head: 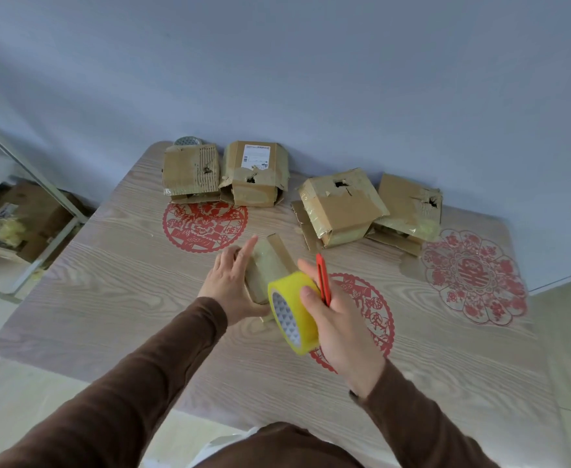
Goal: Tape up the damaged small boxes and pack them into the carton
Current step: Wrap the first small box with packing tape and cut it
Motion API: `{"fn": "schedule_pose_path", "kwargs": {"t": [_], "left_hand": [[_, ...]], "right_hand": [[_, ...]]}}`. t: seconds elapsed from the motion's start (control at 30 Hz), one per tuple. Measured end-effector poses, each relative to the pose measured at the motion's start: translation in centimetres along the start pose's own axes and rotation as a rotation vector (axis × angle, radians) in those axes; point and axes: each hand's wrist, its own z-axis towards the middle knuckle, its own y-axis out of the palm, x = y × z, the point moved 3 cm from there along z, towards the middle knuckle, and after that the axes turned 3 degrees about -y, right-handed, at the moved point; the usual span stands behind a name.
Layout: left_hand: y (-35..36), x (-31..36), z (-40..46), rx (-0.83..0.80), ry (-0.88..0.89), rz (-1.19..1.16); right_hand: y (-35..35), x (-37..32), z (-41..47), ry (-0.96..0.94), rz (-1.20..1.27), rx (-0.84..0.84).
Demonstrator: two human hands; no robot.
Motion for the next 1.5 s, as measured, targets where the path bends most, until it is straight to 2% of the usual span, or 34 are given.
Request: {"fn": "schedule_pose_path", "kwargs": {"t": [0.23,0.37,0.5,0.63,0.73,0.83,0.9,0.93,1.0,1.07,1.13,1.3,1.4,1.5], "left_hand": [[0.1,0.5,0.9,-0.096,-0.003,0.084],[0.2,1.0,1.3,-0.116,-0.017,0.058],[0.1,0.5,2.1,-0.157,-0.062,-0.002],[-1.9,-0.3,4.2,-0.201,-0.244,-0.258],[-2.4,-2.4,4.5,-0.259,-0.385,-0.511],[-2.1,-3.8,4.8,-0.222,-0.478,-0.572],[-2.0,-4.8,5.4,-0.111,-0.523,-0.472],[-2.1,-5.1,5.6,-0.046,-0.485,-0.378],[-2.6,-5.0,5.7,0.078,-0.250,-0.124],[-2.4,-4.8,5.6,0.109,0.049,0.112],[-1.8,-4.4,5.0,0.023,0.148,0.205],[-0.6,-6.9,6.1,-0.244,0.092,0.321],[-0.4,-6.9,6.1,-0.305,0.091,0.375],[-0.3,-6.8,5.4,-0.298,0.100,0.397]], "right_hand": [[1.1,7.2,-2.0,0.105,-0.289,-0.071],[1.7,11.7,-1.4,0.237,-0.184,-0.103],[2.5,11.8,0.4,0.189,-0.207,-0.099],[2.5,9.4,2.9,0.129,-0.109,-0.069],[2.3,7.1,4.1,0.036,-0.061,-0.115],[2.6,6.4,4.4,-0.048,-0.065,-0.121],[3.3,6.4,5.0,-0.076,-0.070,-0.131],[3.7,6.3,5.5,-0.097,-0.099,-0.135],[4.5,5.9,6.6,-0.126,-0.161,-0.143],[5.0,5.5,8.0,-0.125,-0.176,-0.123],[5.5,5.2,9.3,-0.117,-0.189,-0.090],[6.4,5.9,11.7,0.016,-0.089,-0.206],[5.8,5.9,12.3,0.088,-0.036,-0.263],[4.2,4.6,10.4,0.041,-0.043,-0.238]]}}
